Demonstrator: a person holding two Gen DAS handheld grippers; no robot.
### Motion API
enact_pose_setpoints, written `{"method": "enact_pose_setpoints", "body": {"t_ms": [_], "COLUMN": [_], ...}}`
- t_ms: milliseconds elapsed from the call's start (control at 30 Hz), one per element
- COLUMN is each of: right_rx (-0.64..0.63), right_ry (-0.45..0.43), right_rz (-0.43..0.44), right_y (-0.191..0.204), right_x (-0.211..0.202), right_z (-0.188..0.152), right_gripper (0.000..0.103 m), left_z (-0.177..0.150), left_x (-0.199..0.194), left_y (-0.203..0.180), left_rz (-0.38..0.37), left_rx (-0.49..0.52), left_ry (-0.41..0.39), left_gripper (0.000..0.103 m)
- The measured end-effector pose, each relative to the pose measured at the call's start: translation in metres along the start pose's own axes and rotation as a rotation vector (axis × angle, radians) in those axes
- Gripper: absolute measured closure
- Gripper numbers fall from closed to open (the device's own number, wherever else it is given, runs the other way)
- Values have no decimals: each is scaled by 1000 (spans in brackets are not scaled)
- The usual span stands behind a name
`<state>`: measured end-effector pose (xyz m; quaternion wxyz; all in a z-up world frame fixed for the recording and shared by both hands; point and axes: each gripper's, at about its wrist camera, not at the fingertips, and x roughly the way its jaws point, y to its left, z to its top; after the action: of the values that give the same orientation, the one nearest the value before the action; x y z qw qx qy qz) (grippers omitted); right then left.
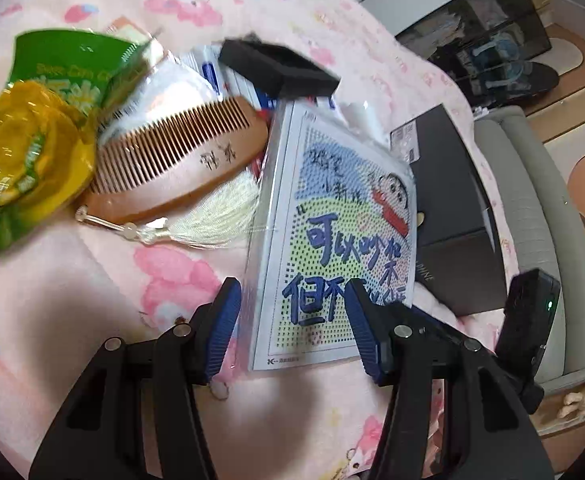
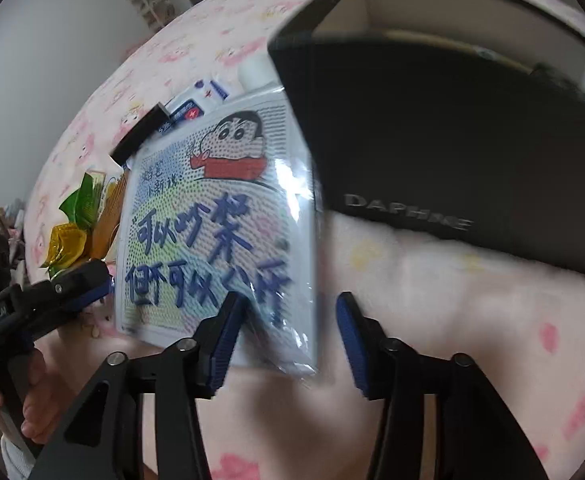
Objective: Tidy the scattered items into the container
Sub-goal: 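Close the right gripper on the plastic-wrapped Shin-chan bead art kit, then lift the Shin-chan kit with the right gripper and carry it over the DAPHNE box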
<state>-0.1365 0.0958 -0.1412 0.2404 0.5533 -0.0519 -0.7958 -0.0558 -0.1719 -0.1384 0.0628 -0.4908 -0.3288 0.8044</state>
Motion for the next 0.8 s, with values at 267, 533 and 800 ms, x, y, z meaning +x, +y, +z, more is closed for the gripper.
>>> {"method": "enact_pose_setpoints", "body": {"t_ms": [267,533,800], "right_rx": [-4,-20,-30], "right_ry": [-54,-56,-13], "right_rz": [55,113,76], "right_y": [7,-1,-9], "right_x": [-31,-81,-60], "right_z": [-2,-44,-46], "right_gripper": [55,55,55], "left_z": [-12,-51,-29], "left_x": [5,2,9], "left_y": [-26,-35,-22], "left_rz": [32,0,-12], "left_rx": [91,143,55], "left_ry": [27,139,84], "left_gripper": [49,49,49]}}
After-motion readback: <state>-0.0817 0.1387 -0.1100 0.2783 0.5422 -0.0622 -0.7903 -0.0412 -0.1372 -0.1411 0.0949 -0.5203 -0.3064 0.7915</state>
